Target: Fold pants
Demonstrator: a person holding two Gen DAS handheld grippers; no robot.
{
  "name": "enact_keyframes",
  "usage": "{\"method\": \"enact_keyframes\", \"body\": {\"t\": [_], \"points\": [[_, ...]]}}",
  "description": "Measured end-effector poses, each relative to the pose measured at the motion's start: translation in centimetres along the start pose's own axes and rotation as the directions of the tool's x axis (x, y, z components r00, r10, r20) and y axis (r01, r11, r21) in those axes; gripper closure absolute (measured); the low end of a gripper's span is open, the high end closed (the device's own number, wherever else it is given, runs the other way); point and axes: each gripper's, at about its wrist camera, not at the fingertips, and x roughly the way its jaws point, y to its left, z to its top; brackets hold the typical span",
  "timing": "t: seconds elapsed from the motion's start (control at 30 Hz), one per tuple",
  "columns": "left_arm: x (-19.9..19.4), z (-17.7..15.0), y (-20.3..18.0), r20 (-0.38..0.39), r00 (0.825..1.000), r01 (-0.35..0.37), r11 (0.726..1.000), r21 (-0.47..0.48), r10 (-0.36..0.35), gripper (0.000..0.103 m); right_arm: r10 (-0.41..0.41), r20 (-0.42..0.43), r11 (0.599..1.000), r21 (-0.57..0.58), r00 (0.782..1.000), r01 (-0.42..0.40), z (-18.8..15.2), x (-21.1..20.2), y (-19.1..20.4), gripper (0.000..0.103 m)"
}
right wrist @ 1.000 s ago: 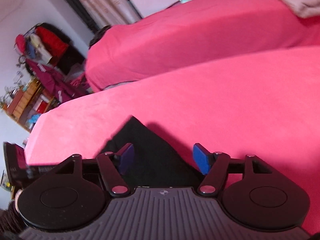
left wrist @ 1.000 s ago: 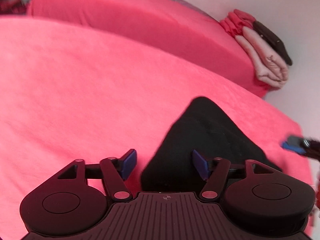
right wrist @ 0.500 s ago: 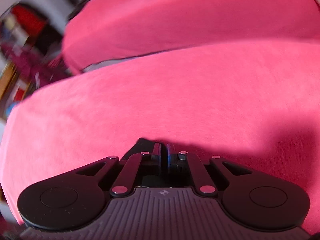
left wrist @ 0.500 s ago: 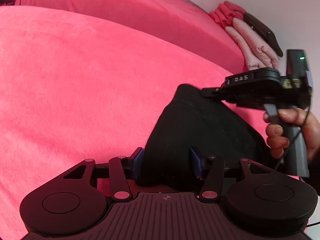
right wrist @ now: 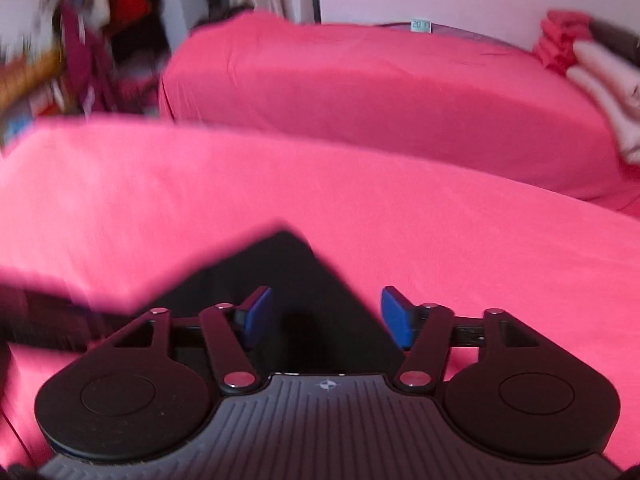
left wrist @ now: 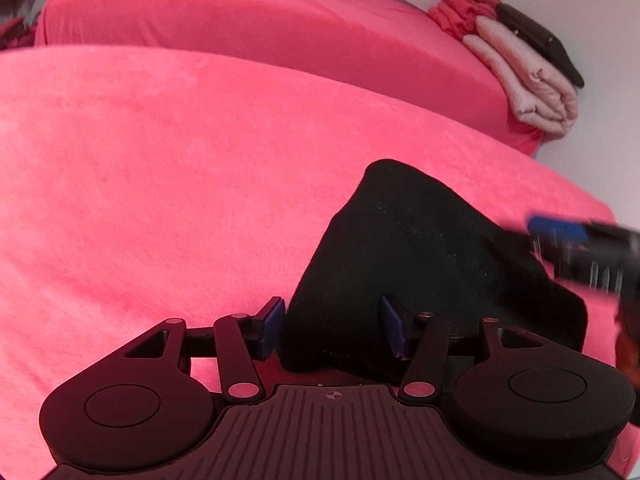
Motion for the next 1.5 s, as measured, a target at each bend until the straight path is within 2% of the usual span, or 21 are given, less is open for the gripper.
{"method": "enact_keyframes", "body": {"t": [0.07,0.1,0.27,0.47,0.73,0.9,0.97,1.07,1.17,1.27,1.5], "points": [[-0.3,0.1,-0.6,-0.001,1.000,-0.024,0.999,0.024,0.024,0.000,-0.083,-0.023,0.996,-0.032,0.996,0.082,-2.2,-0.8,-0.7,0.034],[-0.5,0.0,-0.8,0.001,0.999,-0.033,0.999,0.035,0.033,0.000,-0.105,-0.022,0.994,-0.019,0.994,0.104,-3.1,-1.5,-1.3,0.027],[-1.7,0.1,-1.4,0.014,0.996,-0.088,0.993,0.080,0.087,0.000,-0.188,-0.014,0.975,0.120,0.982,0.189,-5.1,-5.0,-3.8,0.023],[-2.0,0.5,-2.2,0.013,0.992,-0.123,0.986,0.113,0.122,0.000,-0.152,-0.006,0.946,0.287,0.988,0.147,-6.3,-7.2,-4.6,0.021],[-2.3,1.4,-2.7,0.013,0.989,-0.150,0.979,0.137,0.149,0.000,-0.083,-0.002,0.915,0.395,0.997,0.077,-7.1,-8.2,-4.7,0.017],[-2.1,3.0,-1.3,-0.002,0.996,-0.083,0.993,0.089,0.084,0.000,-0.027,-0.001,0.878,0.478,1.000,0.024,-8.1,-8.5,-5.1,0.014],[-1.7,3.9,-0.3,-0.019,0.999,-0.032,0.998,0.046,0.033,0.000,0.024,0.005,0.834,0.552,1.000,-0.023,-8.9,-8.5,-5.7,0.014],[-0.3,4.9,0.9,-0.066,0.997,0.038,0.999,0.004,-0.037,0.000,0.059,0.008,0.752,0.657,0.998,-0.049,-10.5,-8.3,-6.5,0.014],[1.5,5.5,1.6,-0.112,0.989,0.097,0.995,-0.028,-0.099,0.000,0.104,0.011,0.689,0.720,0.995,-0.080,-12.0,-7.7,-6.8,0.014],[3.3,5.8,1.8,-0.143,0.976,0.159,0.987,-0.037,-0.163,0.000,0.130,0.023,0.657,0.747,0.991,-0.103,-12.8,-7.0,-6.6,0.014],[6.7,5.9,2.0,-0.213,0.950,0.228,0.973,-0.032,-0.229,0.000,0.179,0.036,0.582,0.802,0.983,-0.135,-13.5,-4.5,-6.3,0.012]]}}
